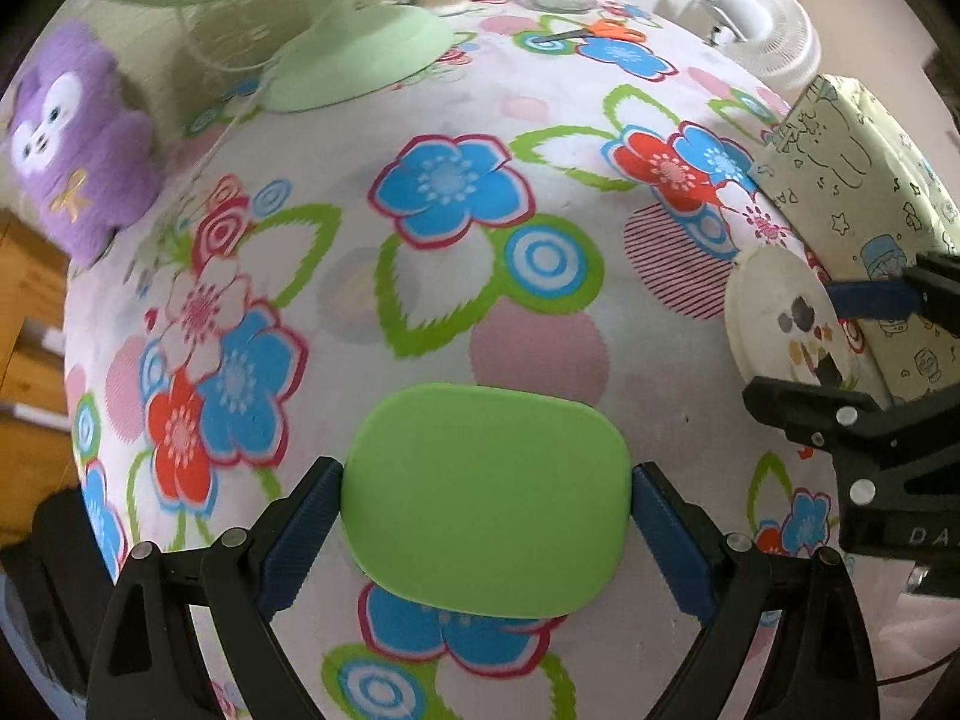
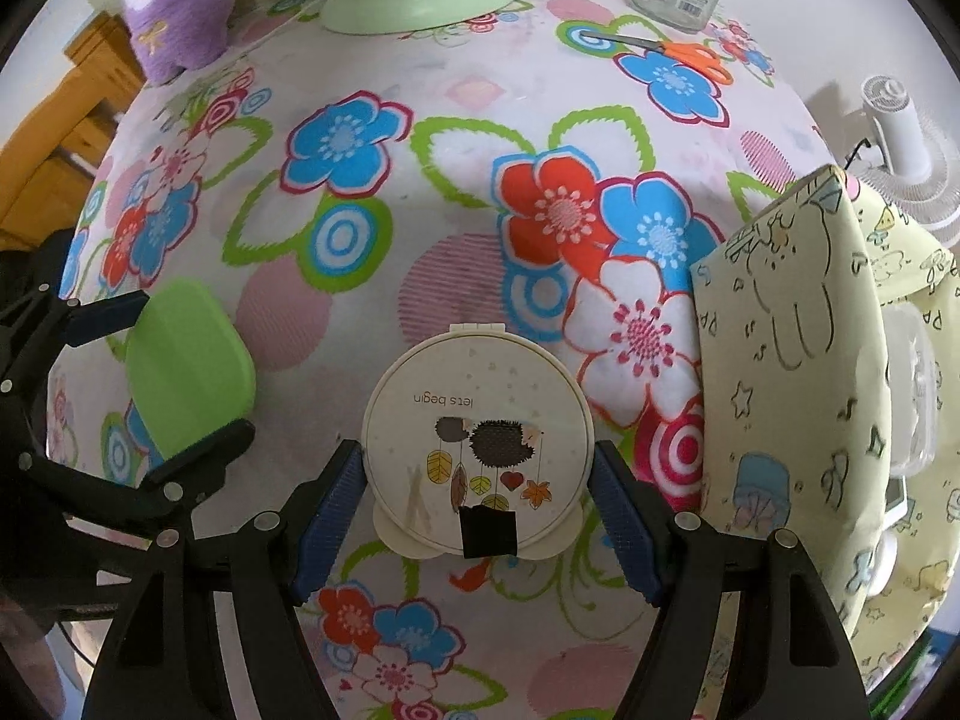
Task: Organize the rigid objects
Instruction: 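Lift the white disc and green case and carry both toward the fabric box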
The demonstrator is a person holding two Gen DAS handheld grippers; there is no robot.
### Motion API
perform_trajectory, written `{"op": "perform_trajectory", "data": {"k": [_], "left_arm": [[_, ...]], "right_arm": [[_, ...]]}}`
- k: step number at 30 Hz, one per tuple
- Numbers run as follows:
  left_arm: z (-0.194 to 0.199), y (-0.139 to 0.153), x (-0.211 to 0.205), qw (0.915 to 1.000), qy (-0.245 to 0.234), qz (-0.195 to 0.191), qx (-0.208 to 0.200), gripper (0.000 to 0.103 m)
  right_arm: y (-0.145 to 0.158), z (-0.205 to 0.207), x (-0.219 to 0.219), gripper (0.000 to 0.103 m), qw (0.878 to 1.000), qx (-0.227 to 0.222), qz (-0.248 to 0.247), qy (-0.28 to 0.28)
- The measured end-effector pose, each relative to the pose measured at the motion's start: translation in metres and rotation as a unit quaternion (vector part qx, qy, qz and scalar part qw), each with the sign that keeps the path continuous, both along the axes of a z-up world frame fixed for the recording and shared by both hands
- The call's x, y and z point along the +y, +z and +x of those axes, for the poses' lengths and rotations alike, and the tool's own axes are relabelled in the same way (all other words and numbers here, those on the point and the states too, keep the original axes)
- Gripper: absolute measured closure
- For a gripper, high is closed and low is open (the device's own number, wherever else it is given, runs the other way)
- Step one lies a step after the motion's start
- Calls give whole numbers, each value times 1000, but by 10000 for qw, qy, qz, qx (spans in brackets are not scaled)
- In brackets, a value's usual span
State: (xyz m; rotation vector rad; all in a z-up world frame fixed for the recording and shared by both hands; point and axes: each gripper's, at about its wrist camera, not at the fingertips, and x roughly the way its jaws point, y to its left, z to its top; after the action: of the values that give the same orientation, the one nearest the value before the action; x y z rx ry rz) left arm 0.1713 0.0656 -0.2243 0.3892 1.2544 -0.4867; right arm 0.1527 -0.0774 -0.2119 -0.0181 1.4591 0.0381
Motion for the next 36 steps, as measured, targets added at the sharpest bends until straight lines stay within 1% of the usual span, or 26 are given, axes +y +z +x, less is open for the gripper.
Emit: {"op": "perform_trajectory", "data": {"k": [4, 8, 13, 17, 20, 23, 27, 31, 36], "left_arm": [[-20, 6, 18, 9995, 292, -63, 54, 7], [-36, 11, 26, 9983, 537, -177, 107, 7], [-46, 18, 27, 9970, 731, -223, 120, 7], [-56, 26, 32, 9945, 972, -357, 179, 7], [-65, 34, 35, 9934, 1086, -344, 128, 7], [-73, 44, 37, 9920, 1186, -428, 110, 7], [-83, 58, 36, 9918, 1240, -284, -70, 7], [-92, 70, 38, 9906, 1334, -295, -63, 7], [-105, 88, 38, 9899, 1376, -257, -227, 7]], "right_arm": [[4, -12, 2, 27, 10000, -44, 23, 82], [10, -26, 4, 27, 9998, -86, 15, 160], [17, -40, 8, 27, 9996, -167, -5, 219], [27, -50, 11, 27, 9992, -310, -87, 255], [34, -57, 12, 27, 9991, -363, -50, 228], [42, -64, 15, 27, 9987, -442, -57, 239], [55, -75, 19, 27, 9980, -564, -155, 255], [70, -85, 20, 27, 9973, -683, -213, 194], [86, -96, 21, 26, 9965, -795, -219, 167]]}}
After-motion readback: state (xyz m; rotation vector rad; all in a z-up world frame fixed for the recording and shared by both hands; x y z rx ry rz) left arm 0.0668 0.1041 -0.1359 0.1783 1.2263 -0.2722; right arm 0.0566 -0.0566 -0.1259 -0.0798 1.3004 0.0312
